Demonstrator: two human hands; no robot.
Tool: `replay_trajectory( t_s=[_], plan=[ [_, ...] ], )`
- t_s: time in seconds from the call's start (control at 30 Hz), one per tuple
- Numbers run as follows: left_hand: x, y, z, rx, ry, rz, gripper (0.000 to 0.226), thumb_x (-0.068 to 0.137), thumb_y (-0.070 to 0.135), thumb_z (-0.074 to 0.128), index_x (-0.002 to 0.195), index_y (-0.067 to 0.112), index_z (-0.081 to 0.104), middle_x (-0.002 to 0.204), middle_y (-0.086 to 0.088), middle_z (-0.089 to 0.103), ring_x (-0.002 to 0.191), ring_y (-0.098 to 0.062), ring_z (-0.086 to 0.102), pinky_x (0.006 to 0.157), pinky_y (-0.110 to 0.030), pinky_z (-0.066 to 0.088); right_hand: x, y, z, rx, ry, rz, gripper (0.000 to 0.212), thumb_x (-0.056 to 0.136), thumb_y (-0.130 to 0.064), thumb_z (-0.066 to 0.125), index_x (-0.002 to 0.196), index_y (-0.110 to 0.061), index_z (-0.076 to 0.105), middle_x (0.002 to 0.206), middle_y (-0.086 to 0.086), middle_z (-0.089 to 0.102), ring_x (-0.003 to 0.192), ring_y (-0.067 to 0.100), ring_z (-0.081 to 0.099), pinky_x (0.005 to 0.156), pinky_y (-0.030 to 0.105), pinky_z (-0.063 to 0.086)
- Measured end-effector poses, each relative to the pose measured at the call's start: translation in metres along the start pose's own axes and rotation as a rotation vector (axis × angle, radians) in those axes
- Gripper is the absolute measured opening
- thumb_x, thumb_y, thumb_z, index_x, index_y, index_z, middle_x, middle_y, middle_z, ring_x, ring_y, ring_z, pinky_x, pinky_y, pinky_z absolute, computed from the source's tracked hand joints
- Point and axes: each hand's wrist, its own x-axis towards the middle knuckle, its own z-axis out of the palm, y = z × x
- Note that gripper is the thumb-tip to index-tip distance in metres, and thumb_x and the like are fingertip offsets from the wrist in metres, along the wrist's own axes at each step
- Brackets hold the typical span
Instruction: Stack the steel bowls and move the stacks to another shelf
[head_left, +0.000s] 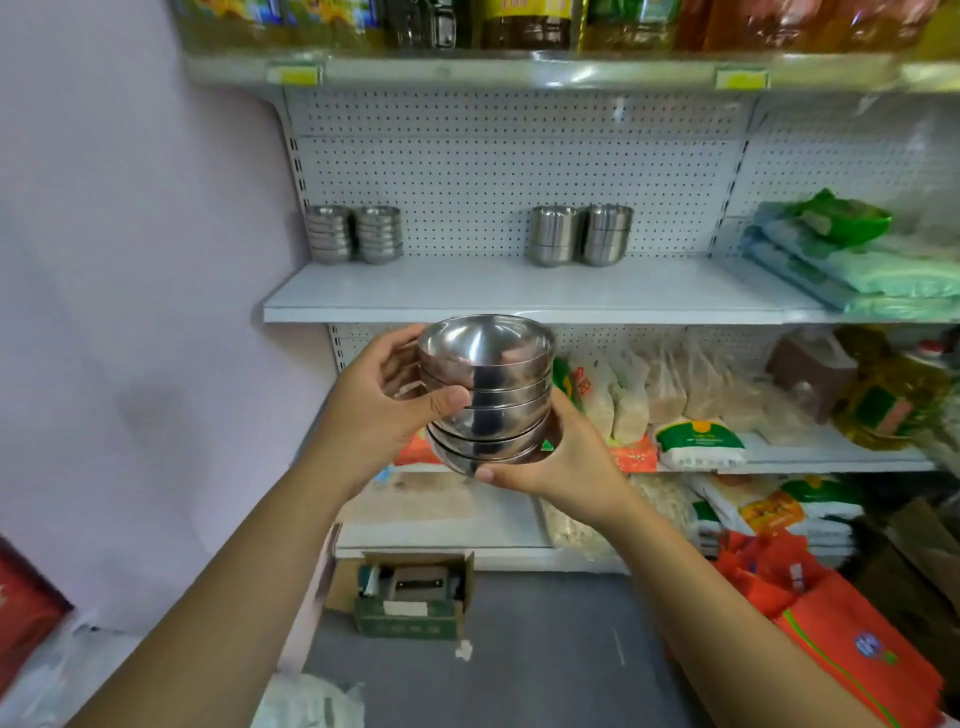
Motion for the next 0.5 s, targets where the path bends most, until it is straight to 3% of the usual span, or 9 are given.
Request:
replay_trajectory(
  t_s=[0.13,0.33,0.5],
  plan=[
    [0.087,-0.017,-0.030,-0.006,-0.013,0.024,0.085,0.056,0.022,0.088,0.134,0.022,0.055,0.126,0.003,0.069,0.116,-0.004,0.066,0.098,-0.022,0.053,0.086,0.007,0.020,0.009,0.021,0.000,0.088,0.059,-0.017,0.102,0.134,-0.023,0.057,0.121,-0.010,0.072,0.113,-0.001,0.067,0.099,0.022,0.054],
    [0.192,-0.043,-0.069,0.014,-0.072,0.091,0.085,0.065,0.024,0.087,0.141,0.016,0.052,0.135,0.002,0.064,0.125,-0.009,0.061,0.097,-0.021,0.052,0.187,0.026,0.050,0.029,0.077,0.002,0.091,0.057,-0.020,0.103,0.135,-0.026,0.057,0.121,-0.012,0.073,0.112,-0.003,0.067,0.091,0.013,0.052],
    [0.253,-0.076,-0.083,0.074,-0.040,0.086,0.069,0.076,0.037,0.078,0.139,0.019,0.057,0.130,0.004,0.068,0.123,-0.007,0.063,0.108,-0.033,0.048,0.247,0.058,0.063,0.038,0.121,0.036,0.098,0.054,-0.033,0.104,0.138,-0.030,0.054,0.125,-0.011,0.072,0.115,0.002,0.068,0.094,0.027,0.057]
  ],
)
